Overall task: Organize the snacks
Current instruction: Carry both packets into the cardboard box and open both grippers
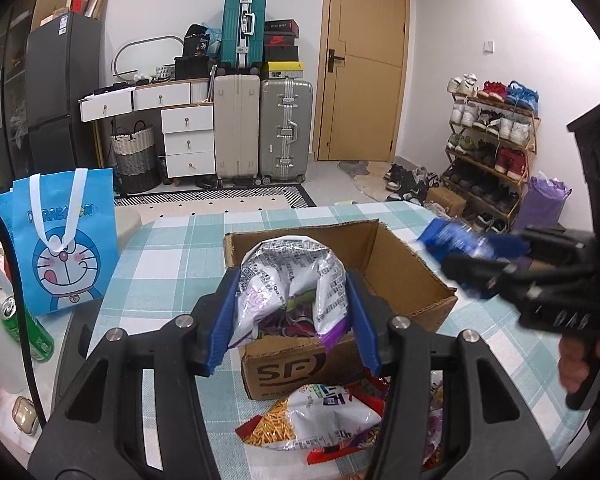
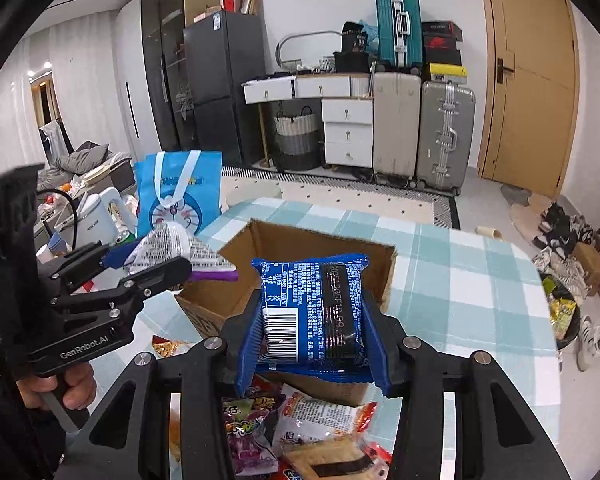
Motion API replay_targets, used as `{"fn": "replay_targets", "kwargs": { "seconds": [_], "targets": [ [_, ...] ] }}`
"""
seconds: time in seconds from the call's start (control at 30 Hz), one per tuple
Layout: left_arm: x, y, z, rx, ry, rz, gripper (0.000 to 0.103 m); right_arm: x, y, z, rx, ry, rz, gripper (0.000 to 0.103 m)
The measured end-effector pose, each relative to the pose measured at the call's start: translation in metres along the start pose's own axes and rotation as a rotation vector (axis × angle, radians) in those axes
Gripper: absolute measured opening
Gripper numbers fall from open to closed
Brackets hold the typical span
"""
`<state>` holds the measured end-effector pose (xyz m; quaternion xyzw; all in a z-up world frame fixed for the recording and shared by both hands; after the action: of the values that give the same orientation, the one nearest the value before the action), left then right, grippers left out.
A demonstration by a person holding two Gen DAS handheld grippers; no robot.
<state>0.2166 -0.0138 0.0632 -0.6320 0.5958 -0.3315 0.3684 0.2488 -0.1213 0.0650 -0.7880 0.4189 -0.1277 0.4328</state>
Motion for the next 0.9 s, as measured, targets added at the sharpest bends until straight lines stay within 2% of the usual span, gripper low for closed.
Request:
{"fn": "replay_targets", "kwargs": {
  "seconds": [0.27, 0.33, 0.43, 0.47, 0.5, 0.57, 0.67, 0.9],
  "targets": [
    [0.014, -0.006, 0.027, -0.027, -0.014, 0.024, 0.050, 0.012, 0.005, 0.031, -0.014, -0.022, 0.042, 0.046],
    [0.017, -0.005, 0.033, -0.034, -0.020, 0.027, 0.050, 0.018, 0.004, 0.036, -0.014, -0.022, 0.058, 0.049],
    [0.019, -0.003, 0.035, -0.036, -0.017, 0.019, 0.058, 0.026, 0.004, 0.035, 0.007, -0.027, 0.085, 0.053],
    [0.019, -0.003, 0.035, -0.034, -0.015, 0.015, 0.060, 0.026, 0.004, 0.034, 0.010, -0.033, 0.084, 0.061],
    [0.018, -0.003, 0.035, -0.038, -0.014, 0.015, 0.063, 0.026, 0.005, 0.030, 0.016, -0.036, 0.078, 0.074],
    [0.018, -0.003, 0.031, -0.045, -0.014, 0.016, 0.087, 0.027, 0.005, 0.022, 0.027, -0.022, 0.071, 0.088],
    [0.013, -0.003, 0.017, -0.020, -0.029, 0.016, 0.102, 0.028, 0.011, 0.004, 0.002, 0.001, 0.061, 0.101],
    [0.012, 0.010, -0.020, 0.002, -0.033, 0.033, 0.102, 0.029, 0.037, -0.057, -0.044, 0.124, -0.025, 0.103]
  ]
}}
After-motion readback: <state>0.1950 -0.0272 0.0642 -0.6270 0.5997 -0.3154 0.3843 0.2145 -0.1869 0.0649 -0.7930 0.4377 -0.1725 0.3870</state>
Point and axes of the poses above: each gripper's, at about its wrist camera, not at the fingertips, and z roughly the way its jaws point, x to its right, y to its underside, the point moved 7 cm from there along z, roughly the way its jaws point, and after that the axes turned 11 degrees about -y, right-handed, at the moved point
